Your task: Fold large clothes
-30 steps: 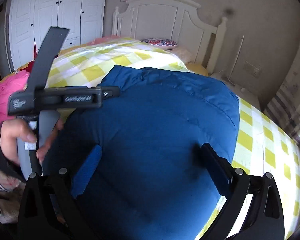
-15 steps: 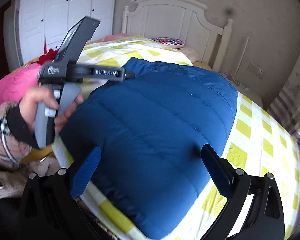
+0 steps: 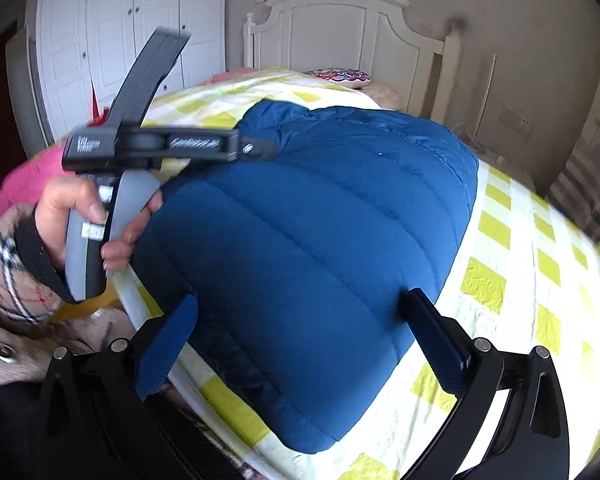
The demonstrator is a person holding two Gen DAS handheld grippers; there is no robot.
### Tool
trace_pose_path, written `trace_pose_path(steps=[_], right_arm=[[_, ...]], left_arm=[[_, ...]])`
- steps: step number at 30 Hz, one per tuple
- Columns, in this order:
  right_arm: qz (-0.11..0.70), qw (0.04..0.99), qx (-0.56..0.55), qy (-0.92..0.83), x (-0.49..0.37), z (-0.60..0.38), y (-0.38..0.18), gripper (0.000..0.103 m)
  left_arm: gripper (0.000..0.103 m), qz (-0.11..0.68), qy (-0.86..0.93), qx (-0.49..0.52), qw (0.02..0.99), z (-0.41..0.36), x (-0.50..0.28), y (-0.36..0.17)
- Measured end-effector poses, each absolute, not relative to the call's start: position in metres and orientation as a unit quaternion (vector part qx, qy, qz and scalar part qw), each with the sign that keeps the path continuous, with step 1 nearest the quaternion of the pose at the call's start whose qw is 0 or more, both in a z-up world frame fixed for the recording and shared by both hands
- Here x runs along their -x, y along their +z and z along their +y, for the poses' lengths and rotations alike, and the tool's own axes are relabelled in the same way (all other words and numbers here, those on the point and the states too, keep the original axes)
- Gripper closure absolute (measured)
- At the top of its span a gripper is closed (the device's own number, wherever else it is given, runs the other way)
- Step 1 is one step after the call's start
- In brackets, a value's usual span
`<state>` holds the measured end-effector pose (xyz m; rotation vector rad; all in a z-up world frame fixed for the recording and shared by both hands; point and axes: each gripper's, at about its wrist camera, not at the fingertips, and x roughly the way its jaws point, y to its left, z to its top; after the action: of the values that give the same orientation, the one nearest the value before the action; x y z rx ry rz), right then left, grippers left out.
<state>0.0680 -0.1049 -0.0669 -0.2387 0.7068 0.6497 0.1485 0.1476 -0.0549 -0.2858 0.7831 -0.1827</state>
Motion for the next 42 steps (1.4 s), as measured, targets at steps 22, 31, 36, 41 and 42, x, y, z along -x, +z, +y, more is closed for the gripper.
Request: trace_pose_path(steps=[22,31,36,41,42], right_arm=[[0.479,0.764,-0.254,0.351,-0.159,-0.171,-0.116,0.004],[0.469,0.766,-0.254,0.359,-0.164,-0.161,-0.123,0.005],[0.39,0.836,-0.186,0.338,-0.143,-0.157,-0.099,0.024],[0.292,0.892,-0.141,0.315,-0.142,-0.175,-0.054,0.029],[0.271,0.903,-0.13,0.307,-0.146,-0.182,-0.041,0.029]], left_arm=[[0.002,0.498,-0.311,0.289,0.756,0.198,-0.173,-0.11],[0.005,0.512,-0.324,0.277,0.746,0.182,-0.182,-0.114],[0.039,0.437,-0.284,0.213,0.826,0.164,-0.161,-0.077],[0.046,0.358,-0.307,0.189,0.861,0.136,-0.181,-0.035],[0.046,0.343,-0.312,0.184,0.867,0.127,-0.191,-0.025]])
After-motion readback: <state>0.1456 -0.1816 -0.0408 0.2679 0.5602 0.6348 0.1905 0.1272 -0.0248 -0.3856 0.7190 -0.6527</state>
